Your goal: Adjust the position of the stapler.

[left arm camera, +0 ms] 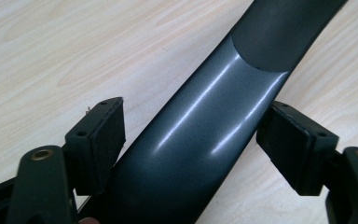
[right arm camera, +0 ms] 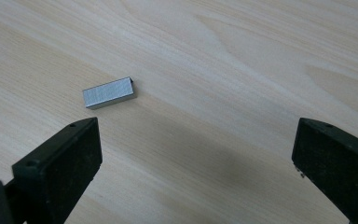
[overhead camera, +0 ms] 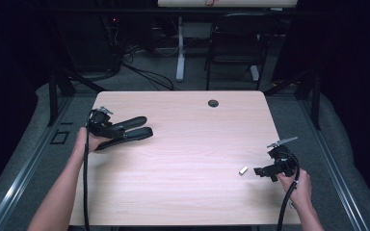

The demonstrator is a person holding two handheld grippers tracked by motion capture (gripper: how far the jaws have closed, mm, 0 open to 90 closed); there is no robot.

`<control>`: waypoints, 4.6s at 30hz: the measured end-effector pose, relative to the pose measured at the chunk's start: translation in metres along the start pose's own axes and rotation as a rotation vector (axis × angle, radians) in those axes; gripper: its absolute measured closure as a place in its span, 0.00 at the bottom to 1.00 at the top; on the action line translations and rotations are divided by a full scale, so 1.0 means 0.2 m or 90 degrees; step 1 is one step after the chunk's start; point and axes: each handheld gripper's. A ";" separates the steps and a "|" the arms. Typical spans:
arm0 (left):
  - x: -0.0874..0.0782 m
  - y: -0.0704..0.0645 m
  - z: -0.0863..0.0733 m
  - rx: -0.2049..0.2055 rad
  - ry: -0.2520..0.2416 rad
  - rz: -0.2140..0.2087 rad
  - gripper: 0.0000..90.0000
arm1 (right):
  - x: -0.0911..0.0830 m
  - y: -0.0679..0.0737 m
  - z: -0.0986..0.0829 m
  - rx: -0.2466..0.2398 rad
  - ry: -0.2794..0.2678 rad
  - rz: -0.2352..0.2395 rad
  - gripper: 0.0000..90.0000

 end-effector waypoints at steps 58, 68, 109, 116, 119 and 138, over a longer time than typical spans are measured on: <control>0.05 -0.32 -0.01 0.139 0.073 -0.177 0.57 | 0.01 0.01 0.01 -0.008 0.010 0.008 0.01; 0.10 -0.45 0.02 0.189 0.088 -0.209 0.57 | 0.01 0.01 0.01 -0.002 0.010 0.011 0.01; 0.28 -0.86 0.14 0.378 0.141 -0.345 0.58 | 0.03 0.02 0.01 -0.010 0.027 0.018 0.01; 0.32 -0.94 0.16 0.405 0.145 -0.371 0.58 | 0.04 0.02 0.01 -0.012 0.030 0.018 0.01; 0.33 -0.96 0.16 0.409 0.150 -0.368 0.58 | 0.04 0.02 0.01 -0.013 0.031 0.018 0.01; 0.34 -0.98 0.15 0.418 0.132 -0.395 0.57 | 0.03 0.02 0.01 -0.017 0.032 0.017 0.01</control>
Point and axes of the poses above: each handheld gripper's, and its own axes: x roughly forward along the jaws, z roughly out of its top, y roughly to its left, and after that the axes turned 11 degrees about -z, right-handed
